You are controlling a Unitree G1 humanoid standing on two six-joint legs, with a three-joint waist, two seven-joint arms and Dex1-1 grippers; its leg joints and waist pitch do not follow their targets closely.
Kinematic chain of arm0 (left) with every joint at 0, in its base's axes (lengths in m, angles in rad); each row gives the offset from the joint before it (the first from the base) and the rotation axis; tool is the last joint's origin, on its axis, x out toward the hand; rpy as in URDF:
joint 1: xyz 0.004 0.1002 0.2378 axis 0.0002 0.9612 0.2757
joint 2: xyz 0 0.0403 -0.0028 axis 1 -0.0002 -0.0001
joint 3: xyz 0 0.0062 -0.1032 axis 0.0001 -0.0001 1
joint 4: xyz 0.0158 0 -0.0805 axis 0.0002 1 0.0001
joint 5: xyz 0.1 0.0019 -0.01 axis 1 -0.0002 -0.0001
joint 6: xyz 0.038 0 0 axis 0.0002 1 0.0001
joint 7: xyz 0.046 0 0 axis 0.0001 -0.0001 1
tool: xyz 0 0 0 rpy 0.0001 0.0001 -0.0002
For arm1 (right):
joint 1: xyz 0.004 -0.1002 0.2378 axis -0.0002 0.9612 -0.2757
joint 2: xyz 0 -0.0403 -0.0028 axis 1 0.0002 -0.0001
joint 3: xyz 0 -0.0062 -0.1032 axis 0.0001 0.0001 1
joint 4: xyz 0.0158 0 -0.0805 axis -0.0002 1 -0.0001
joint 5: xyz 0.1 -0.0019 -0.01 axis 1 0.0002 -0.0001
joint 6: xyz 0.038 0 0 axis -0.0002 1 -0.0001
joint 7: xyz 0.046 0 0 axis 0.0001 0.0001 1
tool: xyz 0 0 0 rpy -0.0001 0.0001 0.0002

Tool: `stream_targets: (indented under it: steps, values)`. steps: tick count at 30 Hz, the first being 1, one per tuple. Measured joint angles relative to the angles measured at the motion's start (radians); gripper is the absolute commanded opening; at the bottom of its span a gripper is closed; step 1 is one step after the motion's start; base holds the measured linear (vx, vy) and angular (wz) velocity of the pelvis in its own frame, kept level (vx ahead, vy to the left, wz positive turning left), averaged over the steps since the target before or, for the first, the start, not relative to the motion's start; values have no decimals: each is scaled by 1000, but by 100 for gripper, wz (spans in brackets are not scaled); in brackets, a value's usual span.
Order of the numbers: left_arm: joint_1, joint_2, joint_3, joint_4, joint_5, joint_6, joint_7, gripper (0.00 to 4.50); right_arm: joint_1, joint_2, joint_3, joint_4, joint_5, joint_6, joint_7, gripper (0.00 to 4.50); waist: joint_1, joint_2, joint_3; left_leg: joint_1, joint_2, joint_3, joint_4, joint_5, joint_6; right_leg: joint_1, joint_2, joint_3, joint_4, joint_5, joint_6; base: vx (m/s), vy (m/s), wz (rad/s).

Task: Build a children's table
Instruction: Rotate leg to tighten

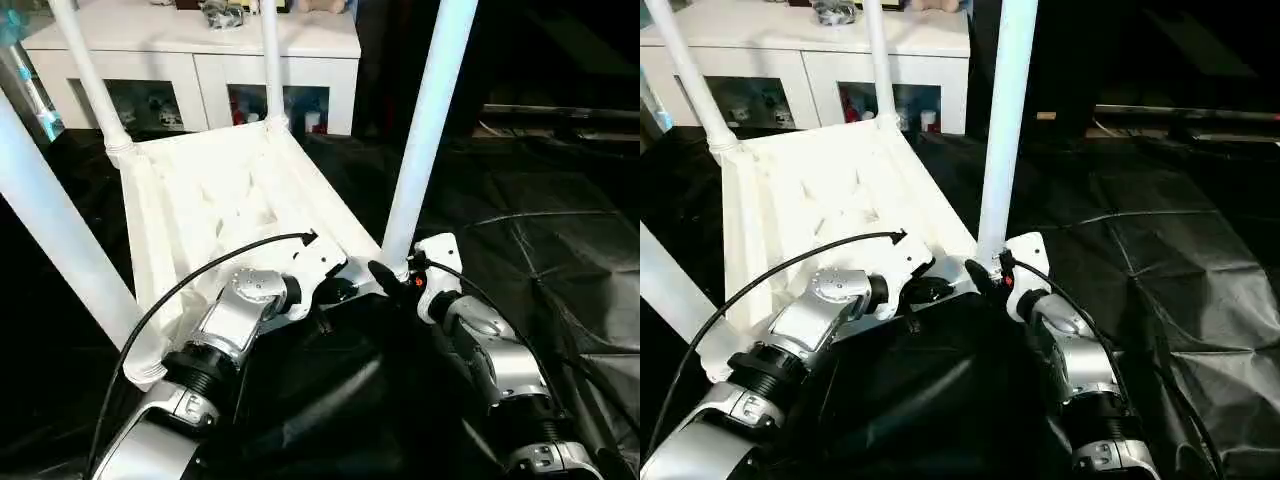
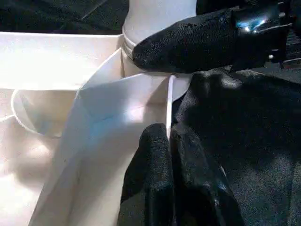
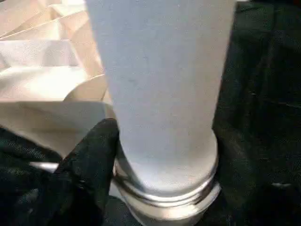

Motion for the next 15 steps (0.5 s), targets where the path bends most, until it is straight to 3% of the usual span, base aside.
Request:
stream_targets:
  steps: [4, 7, 15]
  values:
    - [14, 32, -5, -33, -11, -3, -70, 0, 21, -62, 12, -36, 7, 5, 146, 373, 5, 0, 0, 0, 1, 0, -2, 0, 0, 0, 1, -1, 1, 4, -4, 0, 0, 0]
    - [42, 92, -14, -82, -38, -11, -166, 0, 31, -165, 68, -68, 42, 14, 321, 373, 13, 0, 0, 0, 2, -1, -5, 0, 0, -2, 2, -2, 3, 3, -2, 0, 0, 0]
    - [61, 188, -39, -137, -91, -11, -368, 0, 32, -251, 120, -100, 83, 27, 575, 373, 24, -3, 3, -5, 3, 0, -7, 3, 4, -6, 2, -4, 2, 1, -1, 0, 0, 0]
